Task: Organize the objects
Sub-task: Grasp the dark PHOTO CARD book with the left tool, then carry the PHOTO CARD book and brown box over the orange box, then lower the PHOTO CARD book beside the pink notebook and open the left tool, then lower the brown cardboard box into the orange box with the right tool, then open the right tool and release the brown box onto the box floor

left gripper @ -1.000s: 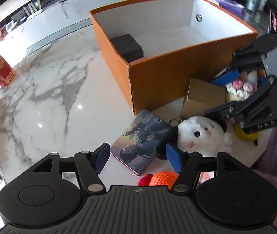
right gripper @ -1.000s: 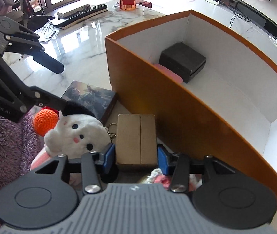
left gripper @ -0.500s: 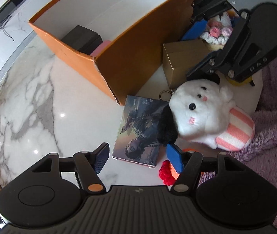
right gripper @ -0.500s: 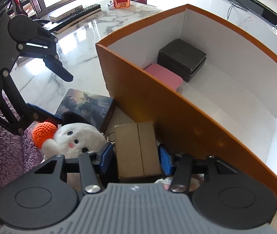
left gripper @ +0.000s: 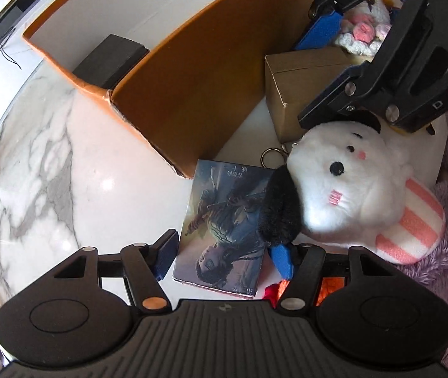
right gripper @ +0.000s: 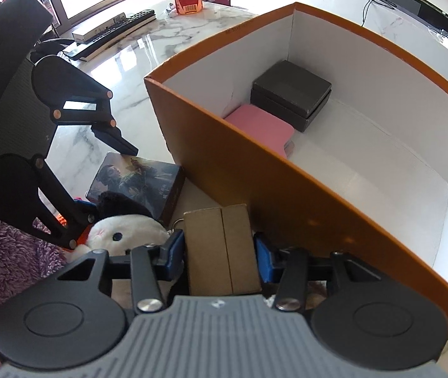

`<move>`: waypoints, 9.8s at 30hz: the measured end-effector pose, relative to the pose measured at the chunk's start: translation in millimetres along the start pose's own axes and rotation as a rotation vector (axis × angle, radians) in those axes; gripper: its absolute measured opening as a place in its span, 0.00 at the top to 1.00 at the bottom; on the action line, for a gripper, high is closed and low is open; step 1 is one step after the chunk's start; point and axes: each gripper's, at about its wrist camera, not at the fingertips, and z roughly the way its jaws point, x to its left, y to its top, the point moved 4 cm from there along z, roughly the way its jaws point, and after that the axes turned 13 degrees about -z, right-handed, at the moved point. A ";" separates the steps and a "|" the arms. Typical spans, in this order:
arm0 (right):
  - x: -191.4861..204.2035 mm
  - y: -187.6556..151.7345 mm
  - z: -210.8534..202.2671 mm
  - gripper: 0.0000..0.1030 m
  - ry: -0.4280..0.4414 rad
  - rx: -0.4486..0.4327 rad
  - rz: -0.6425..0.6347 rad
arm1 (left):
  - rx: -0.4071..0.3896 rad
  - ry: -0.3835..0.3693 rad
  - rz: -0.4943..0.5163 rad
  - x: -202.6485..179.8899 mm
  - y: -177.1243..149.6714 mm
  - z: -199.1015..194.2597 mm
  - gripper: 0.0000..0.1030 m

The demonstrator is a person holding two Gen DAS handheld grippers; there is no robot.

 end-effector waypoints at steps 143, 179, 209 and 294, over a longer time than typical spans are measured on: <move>-133.8 4.9 -9.6 0.55 -0.199 0.044 0.330 | -0.137 -0.102 -0.882 58.7 110.6 -45.9 0.61; -170.4 75.2 35.3 0.54 -0.160 -0.009 0.520 | -0.305 -0.087 -0.885 99.4 130.9 -59.0 0.64; -200.7 37.9 18.9 0.52 -0.151 0.032 0.635 | -0.284 -0.118 -0.872 87.9 129.9 -44.5 0.64; -186.5 39.4 39.7 0.96 -0.070 0.095 0.503 | -0.309 -0.191 -0.841 63.3 157.2 -34.7 1.00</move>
